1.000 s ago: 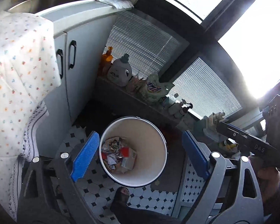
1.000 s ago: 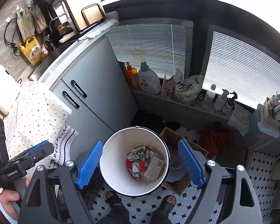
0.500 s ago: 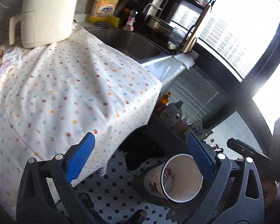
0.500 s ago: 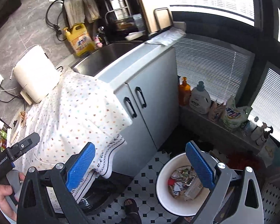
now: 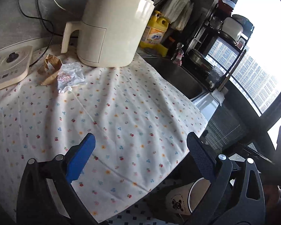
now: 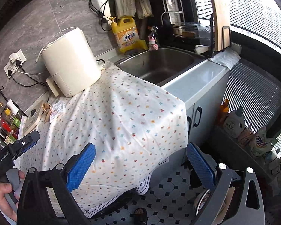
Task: Collect trash
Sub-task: 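Move both grippers back over the counter toward the paper and plastic bags, then grasp the brown paper bag with left gripper while right gripper grasps white plastic bag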
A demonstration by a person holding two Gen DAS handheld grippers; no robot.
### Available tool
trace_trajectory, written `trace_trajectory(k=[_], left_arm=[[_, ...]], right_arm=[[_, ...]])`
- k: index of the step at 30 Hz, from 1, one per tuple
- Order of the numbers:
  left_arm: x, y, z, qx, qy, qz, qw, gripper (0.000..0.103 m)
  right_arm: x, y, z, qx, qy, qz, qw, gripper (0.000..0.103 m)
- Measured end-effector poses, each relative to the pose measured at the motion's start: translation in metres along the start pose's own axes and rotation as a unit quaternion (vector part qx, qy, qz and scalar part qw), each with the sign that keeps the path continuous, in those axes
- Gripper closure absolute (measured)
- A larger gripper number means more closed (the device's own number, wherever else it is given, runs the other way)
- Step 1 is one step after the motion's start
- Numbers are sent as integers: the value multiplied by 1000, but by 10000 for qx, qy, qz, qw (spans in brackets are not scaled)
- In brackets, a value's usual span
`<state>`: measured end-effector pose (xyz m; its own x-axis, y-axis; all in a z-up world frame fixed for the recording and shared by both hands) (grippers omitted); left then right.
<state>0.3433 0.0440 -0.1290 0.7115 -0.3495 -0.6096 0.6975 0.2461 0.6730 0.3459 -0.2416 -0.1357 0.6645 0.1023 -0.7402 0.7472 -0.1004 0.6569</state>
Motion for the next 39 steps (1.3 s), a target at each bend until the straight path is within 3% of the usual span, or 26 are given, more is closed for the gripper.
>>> trace_trajectory(k=[16,23,28,36,39], left_arm=[[-12,65,-139,-243,449,296,9983,7],[11,93,-176,-324,435,242,9982,26],[42,109,-195,-292,526,110,9981,28],[74,101,-223,-423,577,-161,9973,46],[82,93,-230,-439,633,-342,9964,58]], right_arm=[[68,20,-137,-181,429,-168,9988,8],[84,27,-162,-323,329,-205,9987,8],[91,34,-163,-288,203,-201,9992,8],[105,43,-167,-276,96,-235,9993,8],[114,44,-179,-328,142,-295,9989,8]])
Point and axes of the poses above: each gripper's, at about its wrist camera, not at the fingertips, and x roughly the way its jaws point, z to its right, y to its top, the point moved 7 cm from there along x, roughly the way its jaws point, and after that the axes turned 6 degrees about -y, right-handed, at the moved point
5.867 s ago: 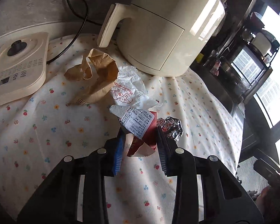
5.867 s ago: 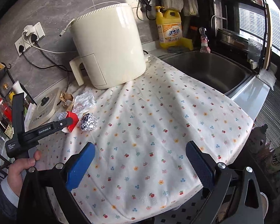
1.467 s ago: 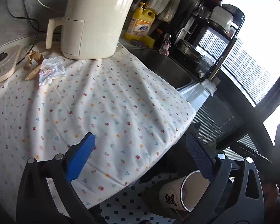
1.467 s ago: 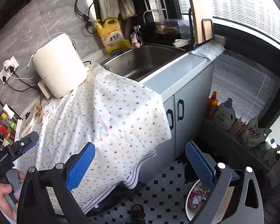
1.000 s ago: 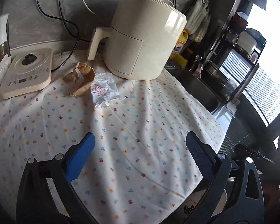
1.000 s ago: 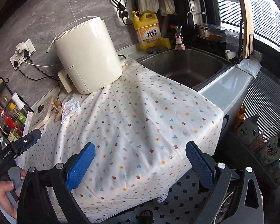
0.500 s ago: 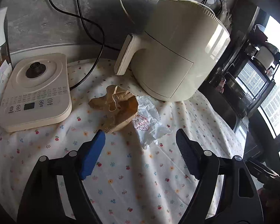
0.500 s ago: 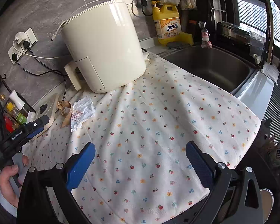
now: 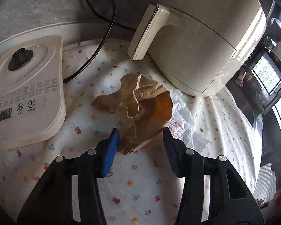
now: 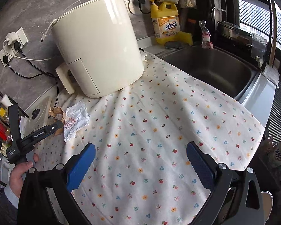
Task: Collect trash
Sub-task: 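Grasp the brown paper bag with left gripper while right gripper grasps white plastic bag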
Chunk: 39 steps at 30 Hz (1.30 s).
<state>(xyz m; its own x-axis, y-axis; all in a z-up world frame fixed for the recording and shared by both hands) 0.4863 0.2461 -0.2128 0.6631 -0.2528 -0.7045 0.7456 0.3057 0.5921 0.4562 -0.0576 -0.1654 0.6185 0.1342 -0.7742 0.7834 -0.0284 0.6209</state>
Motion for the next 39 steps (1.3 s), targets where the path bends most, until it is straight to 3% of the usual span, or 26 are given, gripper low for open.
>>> trace_trajectory(k=[1,2,3,16,24,25,26,27,29,39], left_arm=[[-1,0,0,47,42,51,10000,65],[-1,-2,-1,100,122,-12,9999,87],[-1,-2,-2,132,204,-65,9997,95],[-71,-1,-11,-113,1,576,9983,95],[-100,-11,-39,-587,125,883,9943,95],[-103,-14,-41,-638,128,896,9939,95],[-104,-16,-42,-669,134,909,9935,95],[-106,-18,-42,-681,147,928,9932,95],[-114,-21,-42,-675,170,976,9928,95],[-131,-34,-4,-419,49,1039,9937,95]], right_arm=[[3,1,-6,-41,25,-16,10000,8],[6,3,-13,-91,64,-32,9999,8],[9,5,-21,-151,117,-45,9998,8],[57,18,-146,-1320,735,-293,9881,8],[99,4,-188,-2001,528,-687,9759,9],[108,-1,-189,-2085,466,-852,9732,20],[115,-6,-189,-2137,432,-1042,9704,54],[115,-8,-190,-2092,537,-1112,9700,61],[105,-8,-189,-1968,705,-1059,9722,92],[40,-8,-148,-1594,928,-567,9812,96]])
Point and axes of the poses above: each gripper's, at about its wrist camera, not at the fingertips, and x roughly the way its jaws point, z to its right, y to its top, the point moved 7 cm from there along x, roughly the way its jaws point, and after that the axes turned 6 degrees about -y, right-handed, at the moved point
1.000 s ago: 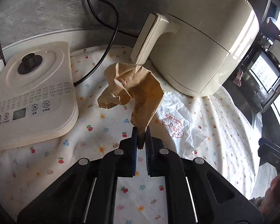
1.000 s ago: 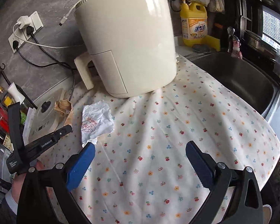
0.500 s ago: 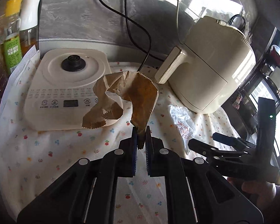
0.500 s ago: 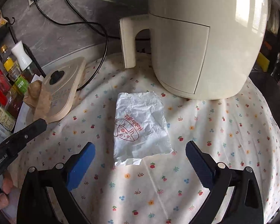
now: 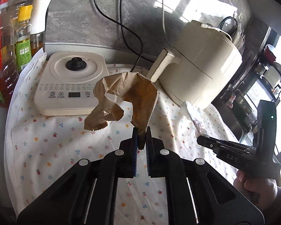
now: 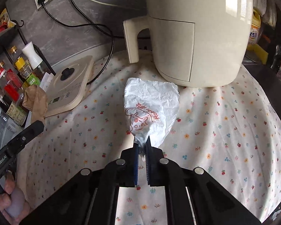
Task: Collect trash
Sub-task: 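Grasp the brown paper bag with left gripper while right gripper grasps white plastic bag, then carry the brown paper bag and white plastic bag over the white bin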
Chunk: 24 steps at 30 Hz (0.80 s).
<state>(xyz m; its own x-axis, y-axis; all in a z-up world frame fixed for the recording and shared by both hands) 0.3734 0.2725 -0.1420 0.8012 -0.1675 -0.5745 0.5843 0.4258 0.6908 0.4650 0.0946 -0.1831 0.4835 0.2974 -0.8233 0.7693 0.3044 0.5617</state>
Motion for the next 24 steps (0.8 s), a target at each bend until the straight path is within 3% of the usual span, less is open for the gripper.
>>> trace_trajectory(k=[11,24], left_arm=[[10,-41,122,660,-645,-351,9951,95],[30,-138,285,1607,-1534,-1161,9681,95]], right_arm=[[-113,-72,98,581,-373,444,9966,96],[-218,-192,254,1819,-1221,604,9738,96]])
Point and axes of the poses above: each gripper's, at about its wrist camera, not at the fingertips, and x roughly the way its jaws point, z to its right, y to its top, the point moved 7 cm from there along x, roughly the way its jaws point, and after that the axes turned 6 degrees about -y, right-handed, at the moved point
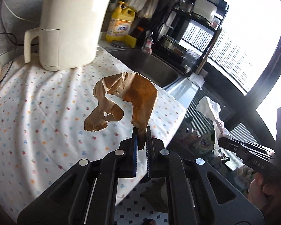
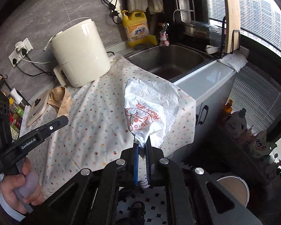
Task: Collect trash
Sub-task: 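Carry the brown paper bag and white plastic bag over the white bin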
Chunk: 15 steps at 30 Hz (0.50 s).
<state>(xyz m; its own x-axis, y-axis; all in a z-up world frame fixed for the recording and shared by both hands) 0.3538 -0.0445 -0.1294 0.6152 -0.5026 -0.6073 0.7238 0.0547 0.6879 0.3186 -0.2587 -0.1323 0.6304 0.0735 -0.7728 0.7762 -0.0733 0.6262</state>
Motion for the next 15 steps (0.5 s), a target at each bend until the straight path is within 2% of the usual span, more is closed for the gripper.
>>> trace_trajectory(k=[8,15], left_arm=[[57,-36,89,495,-405,-607,9961,95],[96,-73,147,749,-714,-1047,9891,95]], right_arm=[[-12,-50,103,658,-482,-223,9964,96],[-1,-102,179,1167,-814,-576,9881,96]])
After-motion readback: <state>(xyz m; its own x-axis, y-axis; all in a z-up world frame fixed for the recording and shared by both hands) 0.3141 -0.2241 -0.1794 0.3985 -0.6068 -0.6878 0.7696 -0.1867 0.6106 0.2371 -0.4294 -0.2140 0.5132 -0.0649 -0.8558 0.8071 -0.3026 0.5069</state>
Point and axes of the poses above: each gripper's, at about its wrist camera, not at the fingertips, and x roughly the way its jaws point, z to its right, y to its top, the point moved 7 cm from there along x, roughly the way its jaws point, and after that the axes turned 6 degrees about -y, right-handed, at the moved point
